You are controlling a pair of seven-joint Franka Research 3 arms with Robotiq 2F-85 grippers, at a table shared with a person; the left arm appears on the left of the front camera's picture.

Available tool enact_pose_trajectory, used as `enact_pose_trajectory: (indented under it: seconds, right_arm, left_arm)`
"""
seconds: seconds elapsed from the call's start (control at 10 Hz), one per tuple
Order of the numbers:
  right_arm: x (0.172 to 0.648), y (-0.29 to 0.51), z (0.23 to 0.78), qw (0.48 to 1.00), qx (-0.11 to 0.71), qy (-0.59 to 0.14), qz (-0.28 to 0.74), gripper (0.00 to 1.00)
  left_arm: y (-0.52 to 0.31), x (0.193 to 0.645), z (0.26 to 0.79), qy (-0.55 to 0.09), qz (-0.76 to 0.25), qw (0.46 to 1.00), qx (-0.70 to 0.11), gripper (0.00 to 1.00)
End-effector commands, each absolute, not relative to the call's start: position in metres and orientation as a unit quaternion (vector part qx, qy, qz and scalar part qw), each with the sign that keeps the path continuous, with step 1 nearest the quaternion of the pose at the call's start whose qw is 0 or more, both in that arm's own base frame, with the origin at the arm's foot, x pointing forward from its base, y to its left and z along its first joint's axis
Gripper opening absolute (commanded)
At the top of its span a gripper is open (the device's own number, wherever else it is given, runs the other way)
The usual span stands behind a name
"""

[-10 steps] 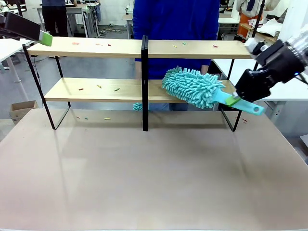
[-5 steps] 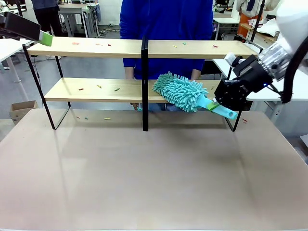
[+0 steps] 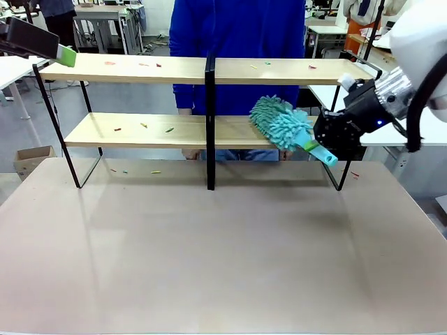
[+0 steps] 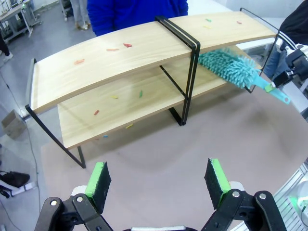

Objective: Clean the shelves.
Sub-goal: Clean a randomly selected level of the Shelf with the Duster.

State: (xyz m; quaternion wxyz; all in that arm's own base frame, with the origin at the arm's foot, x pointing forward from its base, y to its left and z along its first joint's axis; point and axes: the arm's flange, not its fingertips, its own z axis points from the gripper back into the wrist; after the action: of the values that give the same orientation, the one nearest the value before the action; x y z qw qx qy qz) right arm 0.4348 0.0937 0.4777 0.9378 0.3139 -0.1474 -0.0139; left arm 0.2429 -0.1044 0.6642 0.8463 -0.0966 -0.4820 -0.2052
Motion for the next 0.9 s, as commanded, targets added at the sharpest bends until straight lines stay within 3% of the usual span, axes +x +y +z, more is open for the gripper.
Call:
enact_pose_trajectory:
  seconds: [0.0,0.1,0.4,0.8]
  right_arm:
    - [0.405,0.092,0.489,0.959,0.236,-0.123,-0.098,0.12]
    - [0.396,0.087,0.497,0.959,0.227,-0.108,-0.131,0.12]
    - [0.378,0.088,0.511,0.96,0.117,-0.175,-0.184,0.12]
    - [0.374,0.11,0.506,0.966,0.097,-0.203,-0.13,0.12]
  left_arm:
    - [-0.104,0.242,0.665,-0.483,-0.205,0.846,-0.098,1.0]
    - [-0.104,0.242,0.665,-0.483,-0.205,0.846,-0.098,1.0]
    - [-0.104,0.242,0.665,-0.483,-0.205,0.846,-0.098,1.0]
    - [-0.104,0.242,0.665,-0.483,-0.205,0.846,-0.098,1.0]
